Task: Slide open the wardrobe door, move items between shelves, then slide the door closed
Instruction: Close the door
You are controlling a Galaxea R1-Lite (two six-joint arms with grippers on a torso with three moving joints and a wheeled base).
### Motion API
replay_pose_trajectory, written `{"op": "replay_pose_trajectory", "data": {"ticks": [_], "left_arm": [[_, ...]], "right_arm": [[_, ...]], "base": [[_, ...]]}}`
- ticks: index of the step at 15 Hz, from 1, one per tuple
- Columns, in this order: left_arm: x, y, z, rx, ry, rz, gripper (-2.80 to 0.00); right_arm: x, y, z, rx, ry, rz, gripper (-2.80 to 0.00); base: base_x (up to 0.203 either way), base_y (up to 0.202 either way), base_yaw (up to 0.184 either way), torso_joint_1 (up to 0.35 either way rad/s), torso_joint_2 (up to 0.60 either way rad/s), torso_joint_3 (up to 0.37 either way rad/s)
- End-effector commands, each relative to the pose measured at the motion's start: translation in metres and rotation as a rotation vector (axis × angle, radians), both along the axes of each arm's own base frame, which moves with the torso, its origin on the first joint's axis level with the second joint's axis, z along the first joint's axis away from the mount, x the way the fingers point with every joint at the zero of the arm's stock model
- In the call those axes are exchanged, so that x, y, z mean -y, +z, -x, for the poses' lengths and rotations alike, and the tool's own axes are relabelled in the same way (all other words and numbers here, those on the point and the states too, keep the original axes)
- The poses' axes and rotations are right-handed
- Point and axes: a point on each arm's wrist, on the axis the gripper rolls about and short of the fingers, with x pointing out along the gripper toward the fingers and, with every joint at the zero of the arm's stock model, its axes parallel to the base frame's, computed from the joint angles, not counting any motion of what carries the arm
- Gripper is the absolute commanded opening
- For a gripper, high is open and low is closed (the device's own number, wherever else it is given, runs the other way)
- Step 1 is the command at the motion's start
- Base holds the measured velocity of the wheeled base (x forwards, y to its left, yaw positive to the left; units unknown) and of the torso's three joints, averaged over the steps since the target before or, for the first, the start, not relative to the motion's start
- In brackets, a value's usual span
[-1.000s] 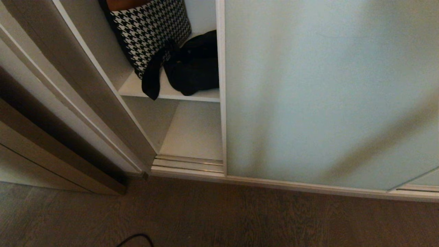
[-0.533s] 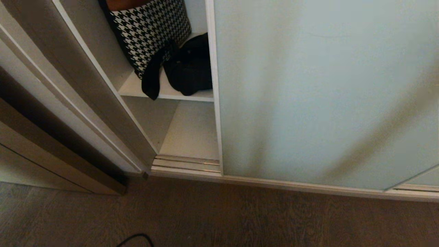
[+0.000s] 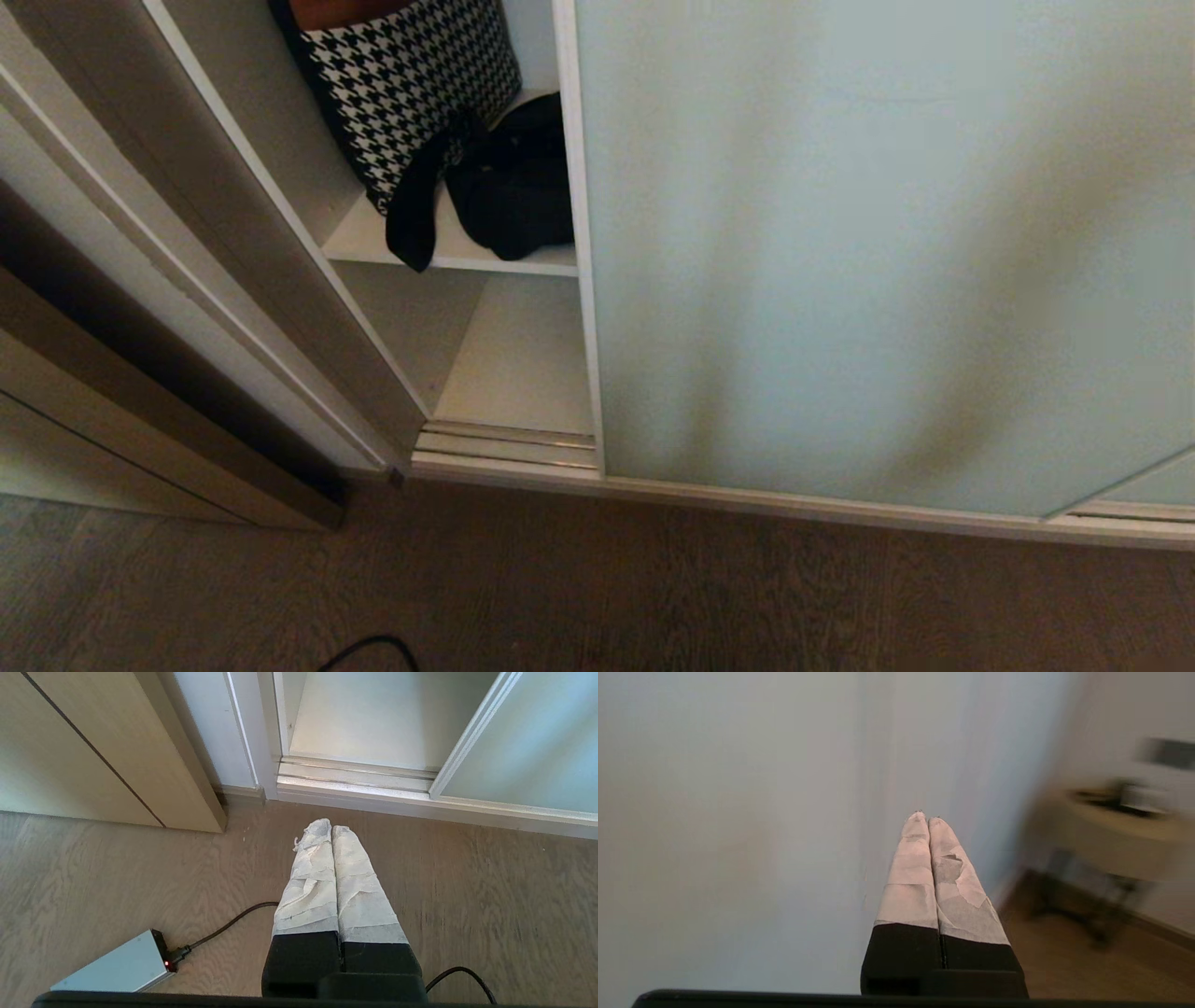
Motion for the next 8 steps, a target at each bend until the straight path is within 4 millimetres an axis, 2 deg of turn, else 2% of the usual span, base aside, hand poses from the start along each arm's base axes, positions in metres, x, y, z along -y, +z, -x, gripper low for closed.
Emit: {"op": "replay_pose_trajectory", "data": {"ticks": [1,3,5,6,8], "left_arm": [[0.000,0.000,0.000,-0.001,0.001,0.000,-2.80],[0.000,0.000,0.000,-0.001,0.000,0.000,-2.80],[0.000,0.000,0.000,-0.001,-0.001,0.000,-2.80],[0.000,0.000,0.000,-0.001,-0.001,0.000,-2.80],[0.000,0.000,0.000,-0.001,0.001,0.000,-2.80]], "right_arm": [[0.031,-0.004,0.011,0.020,-0.147,-0.053,-2.80],[0.072,-0.014,0.020,0.016,-0.173,-0.134,-2.80],[0.113,-0.020,0.019,0.001,-0.119,-0.170,-2.80],[0.132,-0.019,0.017,-0.007,-0.069,-0.176,-2.80],[0.157,-0.021,0.011,0.016,0.142,-0.220,-2.80]], "base": [[0.000,0.000,0.000,0.000,0.00,0.000],[0.000,0.000,0.000,0.000,0.00,0.000],[0.000,0.000,0.000,0.000,0.00,0.000],[0.000,0.000,0.000,0.000,0.00,0.000],[0.000,0.000,0.000,0.000,0.00,0.000]]}}
